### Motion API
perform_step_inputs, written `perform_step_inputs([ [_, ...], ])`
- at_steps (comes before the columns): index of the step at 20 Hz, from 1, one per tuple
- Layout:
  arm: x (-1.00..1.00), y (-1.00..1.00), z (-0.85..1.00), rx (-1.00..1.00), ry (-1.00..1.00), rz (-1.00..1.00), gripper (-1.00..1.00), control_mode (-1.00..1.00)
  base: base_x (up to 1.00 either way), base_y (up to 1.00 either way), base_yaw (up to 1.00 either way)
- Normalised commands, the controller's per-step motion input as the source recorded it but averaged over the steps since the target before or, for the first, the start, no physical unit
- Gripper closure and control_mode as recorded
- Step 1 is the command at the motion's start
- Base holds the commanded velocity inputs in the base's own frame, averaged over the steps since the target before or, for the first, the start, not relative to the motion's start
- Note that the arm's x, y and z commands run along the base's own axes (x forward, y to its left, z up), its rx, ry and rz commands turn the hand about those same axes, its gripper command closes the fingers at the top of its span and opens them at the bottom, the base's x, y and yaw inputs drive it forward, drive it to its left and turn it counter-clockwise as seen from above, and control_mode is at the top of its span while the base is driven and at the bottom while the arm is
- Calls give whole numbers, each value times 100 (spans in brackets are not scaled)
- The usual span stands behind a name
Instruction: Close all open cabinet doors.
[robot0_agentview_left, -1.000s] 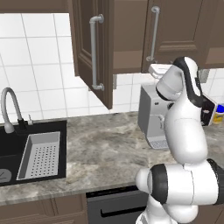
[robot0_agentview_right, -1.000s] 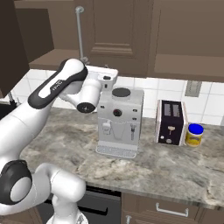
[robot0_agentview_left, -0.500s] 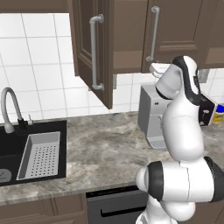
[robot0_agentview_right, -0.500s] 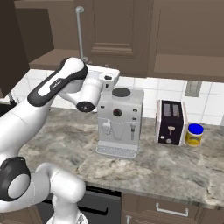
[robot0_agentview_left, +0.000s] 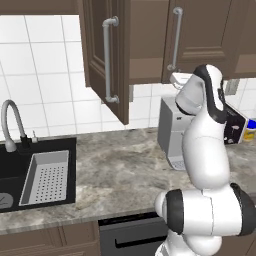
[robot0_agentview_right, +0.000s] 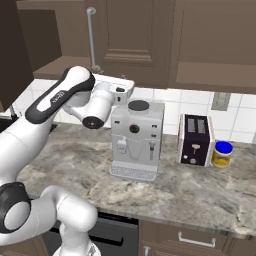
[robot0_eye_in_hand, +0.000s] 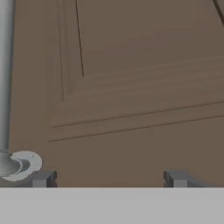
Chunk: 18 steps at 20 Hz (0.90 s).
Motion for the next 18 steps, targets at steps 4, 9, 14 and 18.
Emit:
perform_step_inputs([
  [4, -42, 0, 0, -1, 1, -6, -100, -100, 0, 0, 0],
  [9, -58, 0, 9, 0, 2, -7, -100, -100, 0, 0, 0],
  [14, -46, 0, 22, 0, 9, -8, -100, -100, 0, 0, 0],
  [18, -50, 0, 26, 0, 13, -10, -100, -100, 0, 0, 0],
])
